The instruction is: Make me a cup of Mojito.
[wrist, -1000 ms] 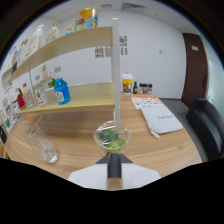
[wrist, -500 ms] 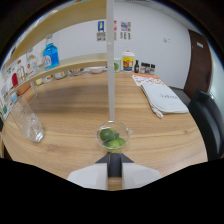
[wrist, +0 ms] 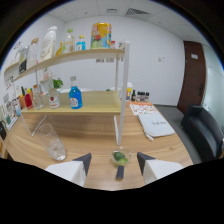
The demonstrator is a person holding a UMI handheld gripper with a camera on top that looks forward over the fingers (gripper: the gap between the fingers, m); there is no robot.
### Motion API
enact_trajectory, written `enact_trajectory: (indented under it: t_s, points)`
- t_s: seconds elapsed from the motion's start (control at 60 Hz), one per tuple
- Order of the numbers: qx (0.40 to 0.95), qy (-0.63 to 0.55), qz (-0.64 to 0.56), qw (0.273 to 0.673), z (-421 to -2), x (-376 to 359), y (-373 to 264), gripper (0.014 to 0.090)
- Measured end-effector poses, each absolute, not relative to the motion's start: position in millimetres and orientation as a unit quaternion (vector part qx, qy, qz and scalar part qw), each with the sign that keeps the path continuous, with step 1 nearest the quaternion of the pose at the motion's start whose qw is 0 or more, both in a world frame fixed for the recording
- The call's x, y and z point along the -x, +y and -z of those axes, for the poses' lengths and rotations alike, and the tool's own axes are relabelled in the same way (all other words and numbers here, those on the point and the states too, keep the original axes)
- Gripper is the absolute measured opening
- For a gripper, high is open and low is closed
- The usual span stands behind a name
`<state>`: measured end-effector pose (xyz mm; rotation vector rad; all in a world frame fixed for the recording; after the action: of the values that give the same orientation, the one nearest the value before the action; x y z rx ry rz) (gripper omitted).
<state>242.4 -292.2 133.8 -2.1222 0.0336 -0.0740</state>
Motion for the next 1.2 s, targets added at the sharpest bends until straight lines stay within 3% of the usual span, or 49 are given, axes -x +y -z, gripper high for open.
enact_trajectory:
  t_s: [0.217,0.533,0.833,1.017,1.1,1.2]
  points:
    - [0.849,0.021,-0.007,0.528,-187.7,-149.6,-300.1,0.0856]
    - [0.858,0.012,-0.040,0.512,-159.8,-44.2,-310.7,0.0864]
    - [0.824,0.009,-0.050,0.565,-226.4,-23.0,-207.0,0.0855]
    - [0.827,-0.004,-0.023,0.562,-224.9,-28.8,-143.6,0.0853]
    - [0.835,-0.011,-0.002,0.551,-212.7,-34.9,-123.3,0.0823]
    - [0.844,-0.011,0.007,0.536,-198.2,-38.8,-107.1,0.0679]
